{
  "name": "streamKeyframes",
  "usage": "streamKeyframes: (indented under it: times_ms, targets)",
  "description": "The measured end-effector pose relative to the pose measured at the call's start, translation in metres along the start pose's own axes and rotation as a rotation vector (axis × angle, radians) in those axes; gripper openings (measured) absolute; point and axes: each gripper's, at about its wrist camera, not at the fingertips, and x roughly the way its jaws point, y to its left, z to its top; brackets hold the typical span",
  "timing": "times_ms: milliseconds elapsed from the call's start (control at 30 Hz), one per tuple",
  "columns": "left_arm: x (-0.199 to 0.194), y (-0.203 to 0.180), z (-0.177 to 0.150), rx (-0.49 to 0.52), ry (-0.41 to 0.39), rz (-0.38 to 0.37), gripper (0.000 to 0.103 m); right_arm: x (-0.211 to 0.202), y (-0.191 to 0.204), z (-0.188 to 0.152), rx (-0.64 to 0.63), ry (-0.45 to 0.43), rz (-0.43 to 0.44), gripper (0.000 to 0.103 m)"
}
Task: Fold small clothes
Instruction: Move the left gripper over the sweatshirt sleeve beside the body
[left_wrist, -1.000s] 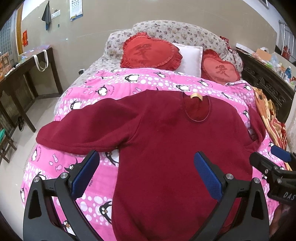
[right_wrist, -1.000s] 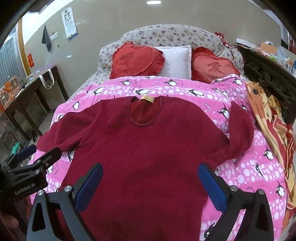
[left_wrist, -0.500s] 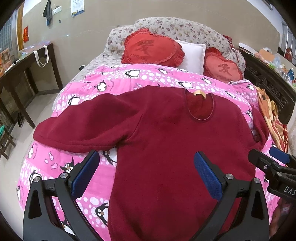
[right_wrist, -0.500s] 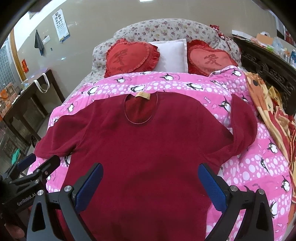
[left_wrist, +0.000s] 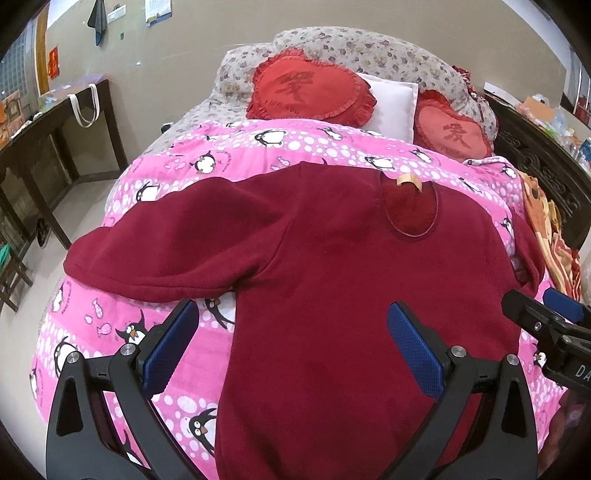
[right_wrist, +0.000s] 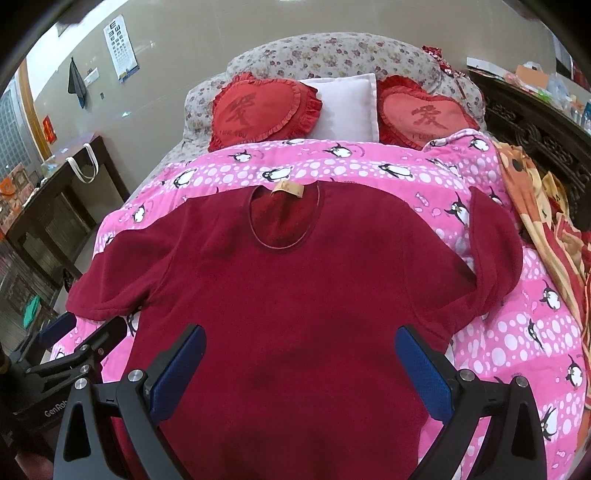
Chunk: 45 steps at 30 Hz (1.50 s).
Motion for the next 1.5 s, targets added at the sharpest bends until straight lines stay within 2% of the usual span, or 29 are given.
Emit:
streamKeyframes:
  times_ms: [933, 1500]
  targets:
    - [0.02, 0.01, 0.003, -0.02, 0.025, 0.016, 0.102, 0.024, 0.004, 0.005, -0.015, 0.041, 0.001, 0.102]
    - [0.043, 0.026, 0.009, -0.063, 0.056, 0.033, 0.102, 0.055, 0.022, 0.012, -0.029, 0.082, 0.018, 0.102]
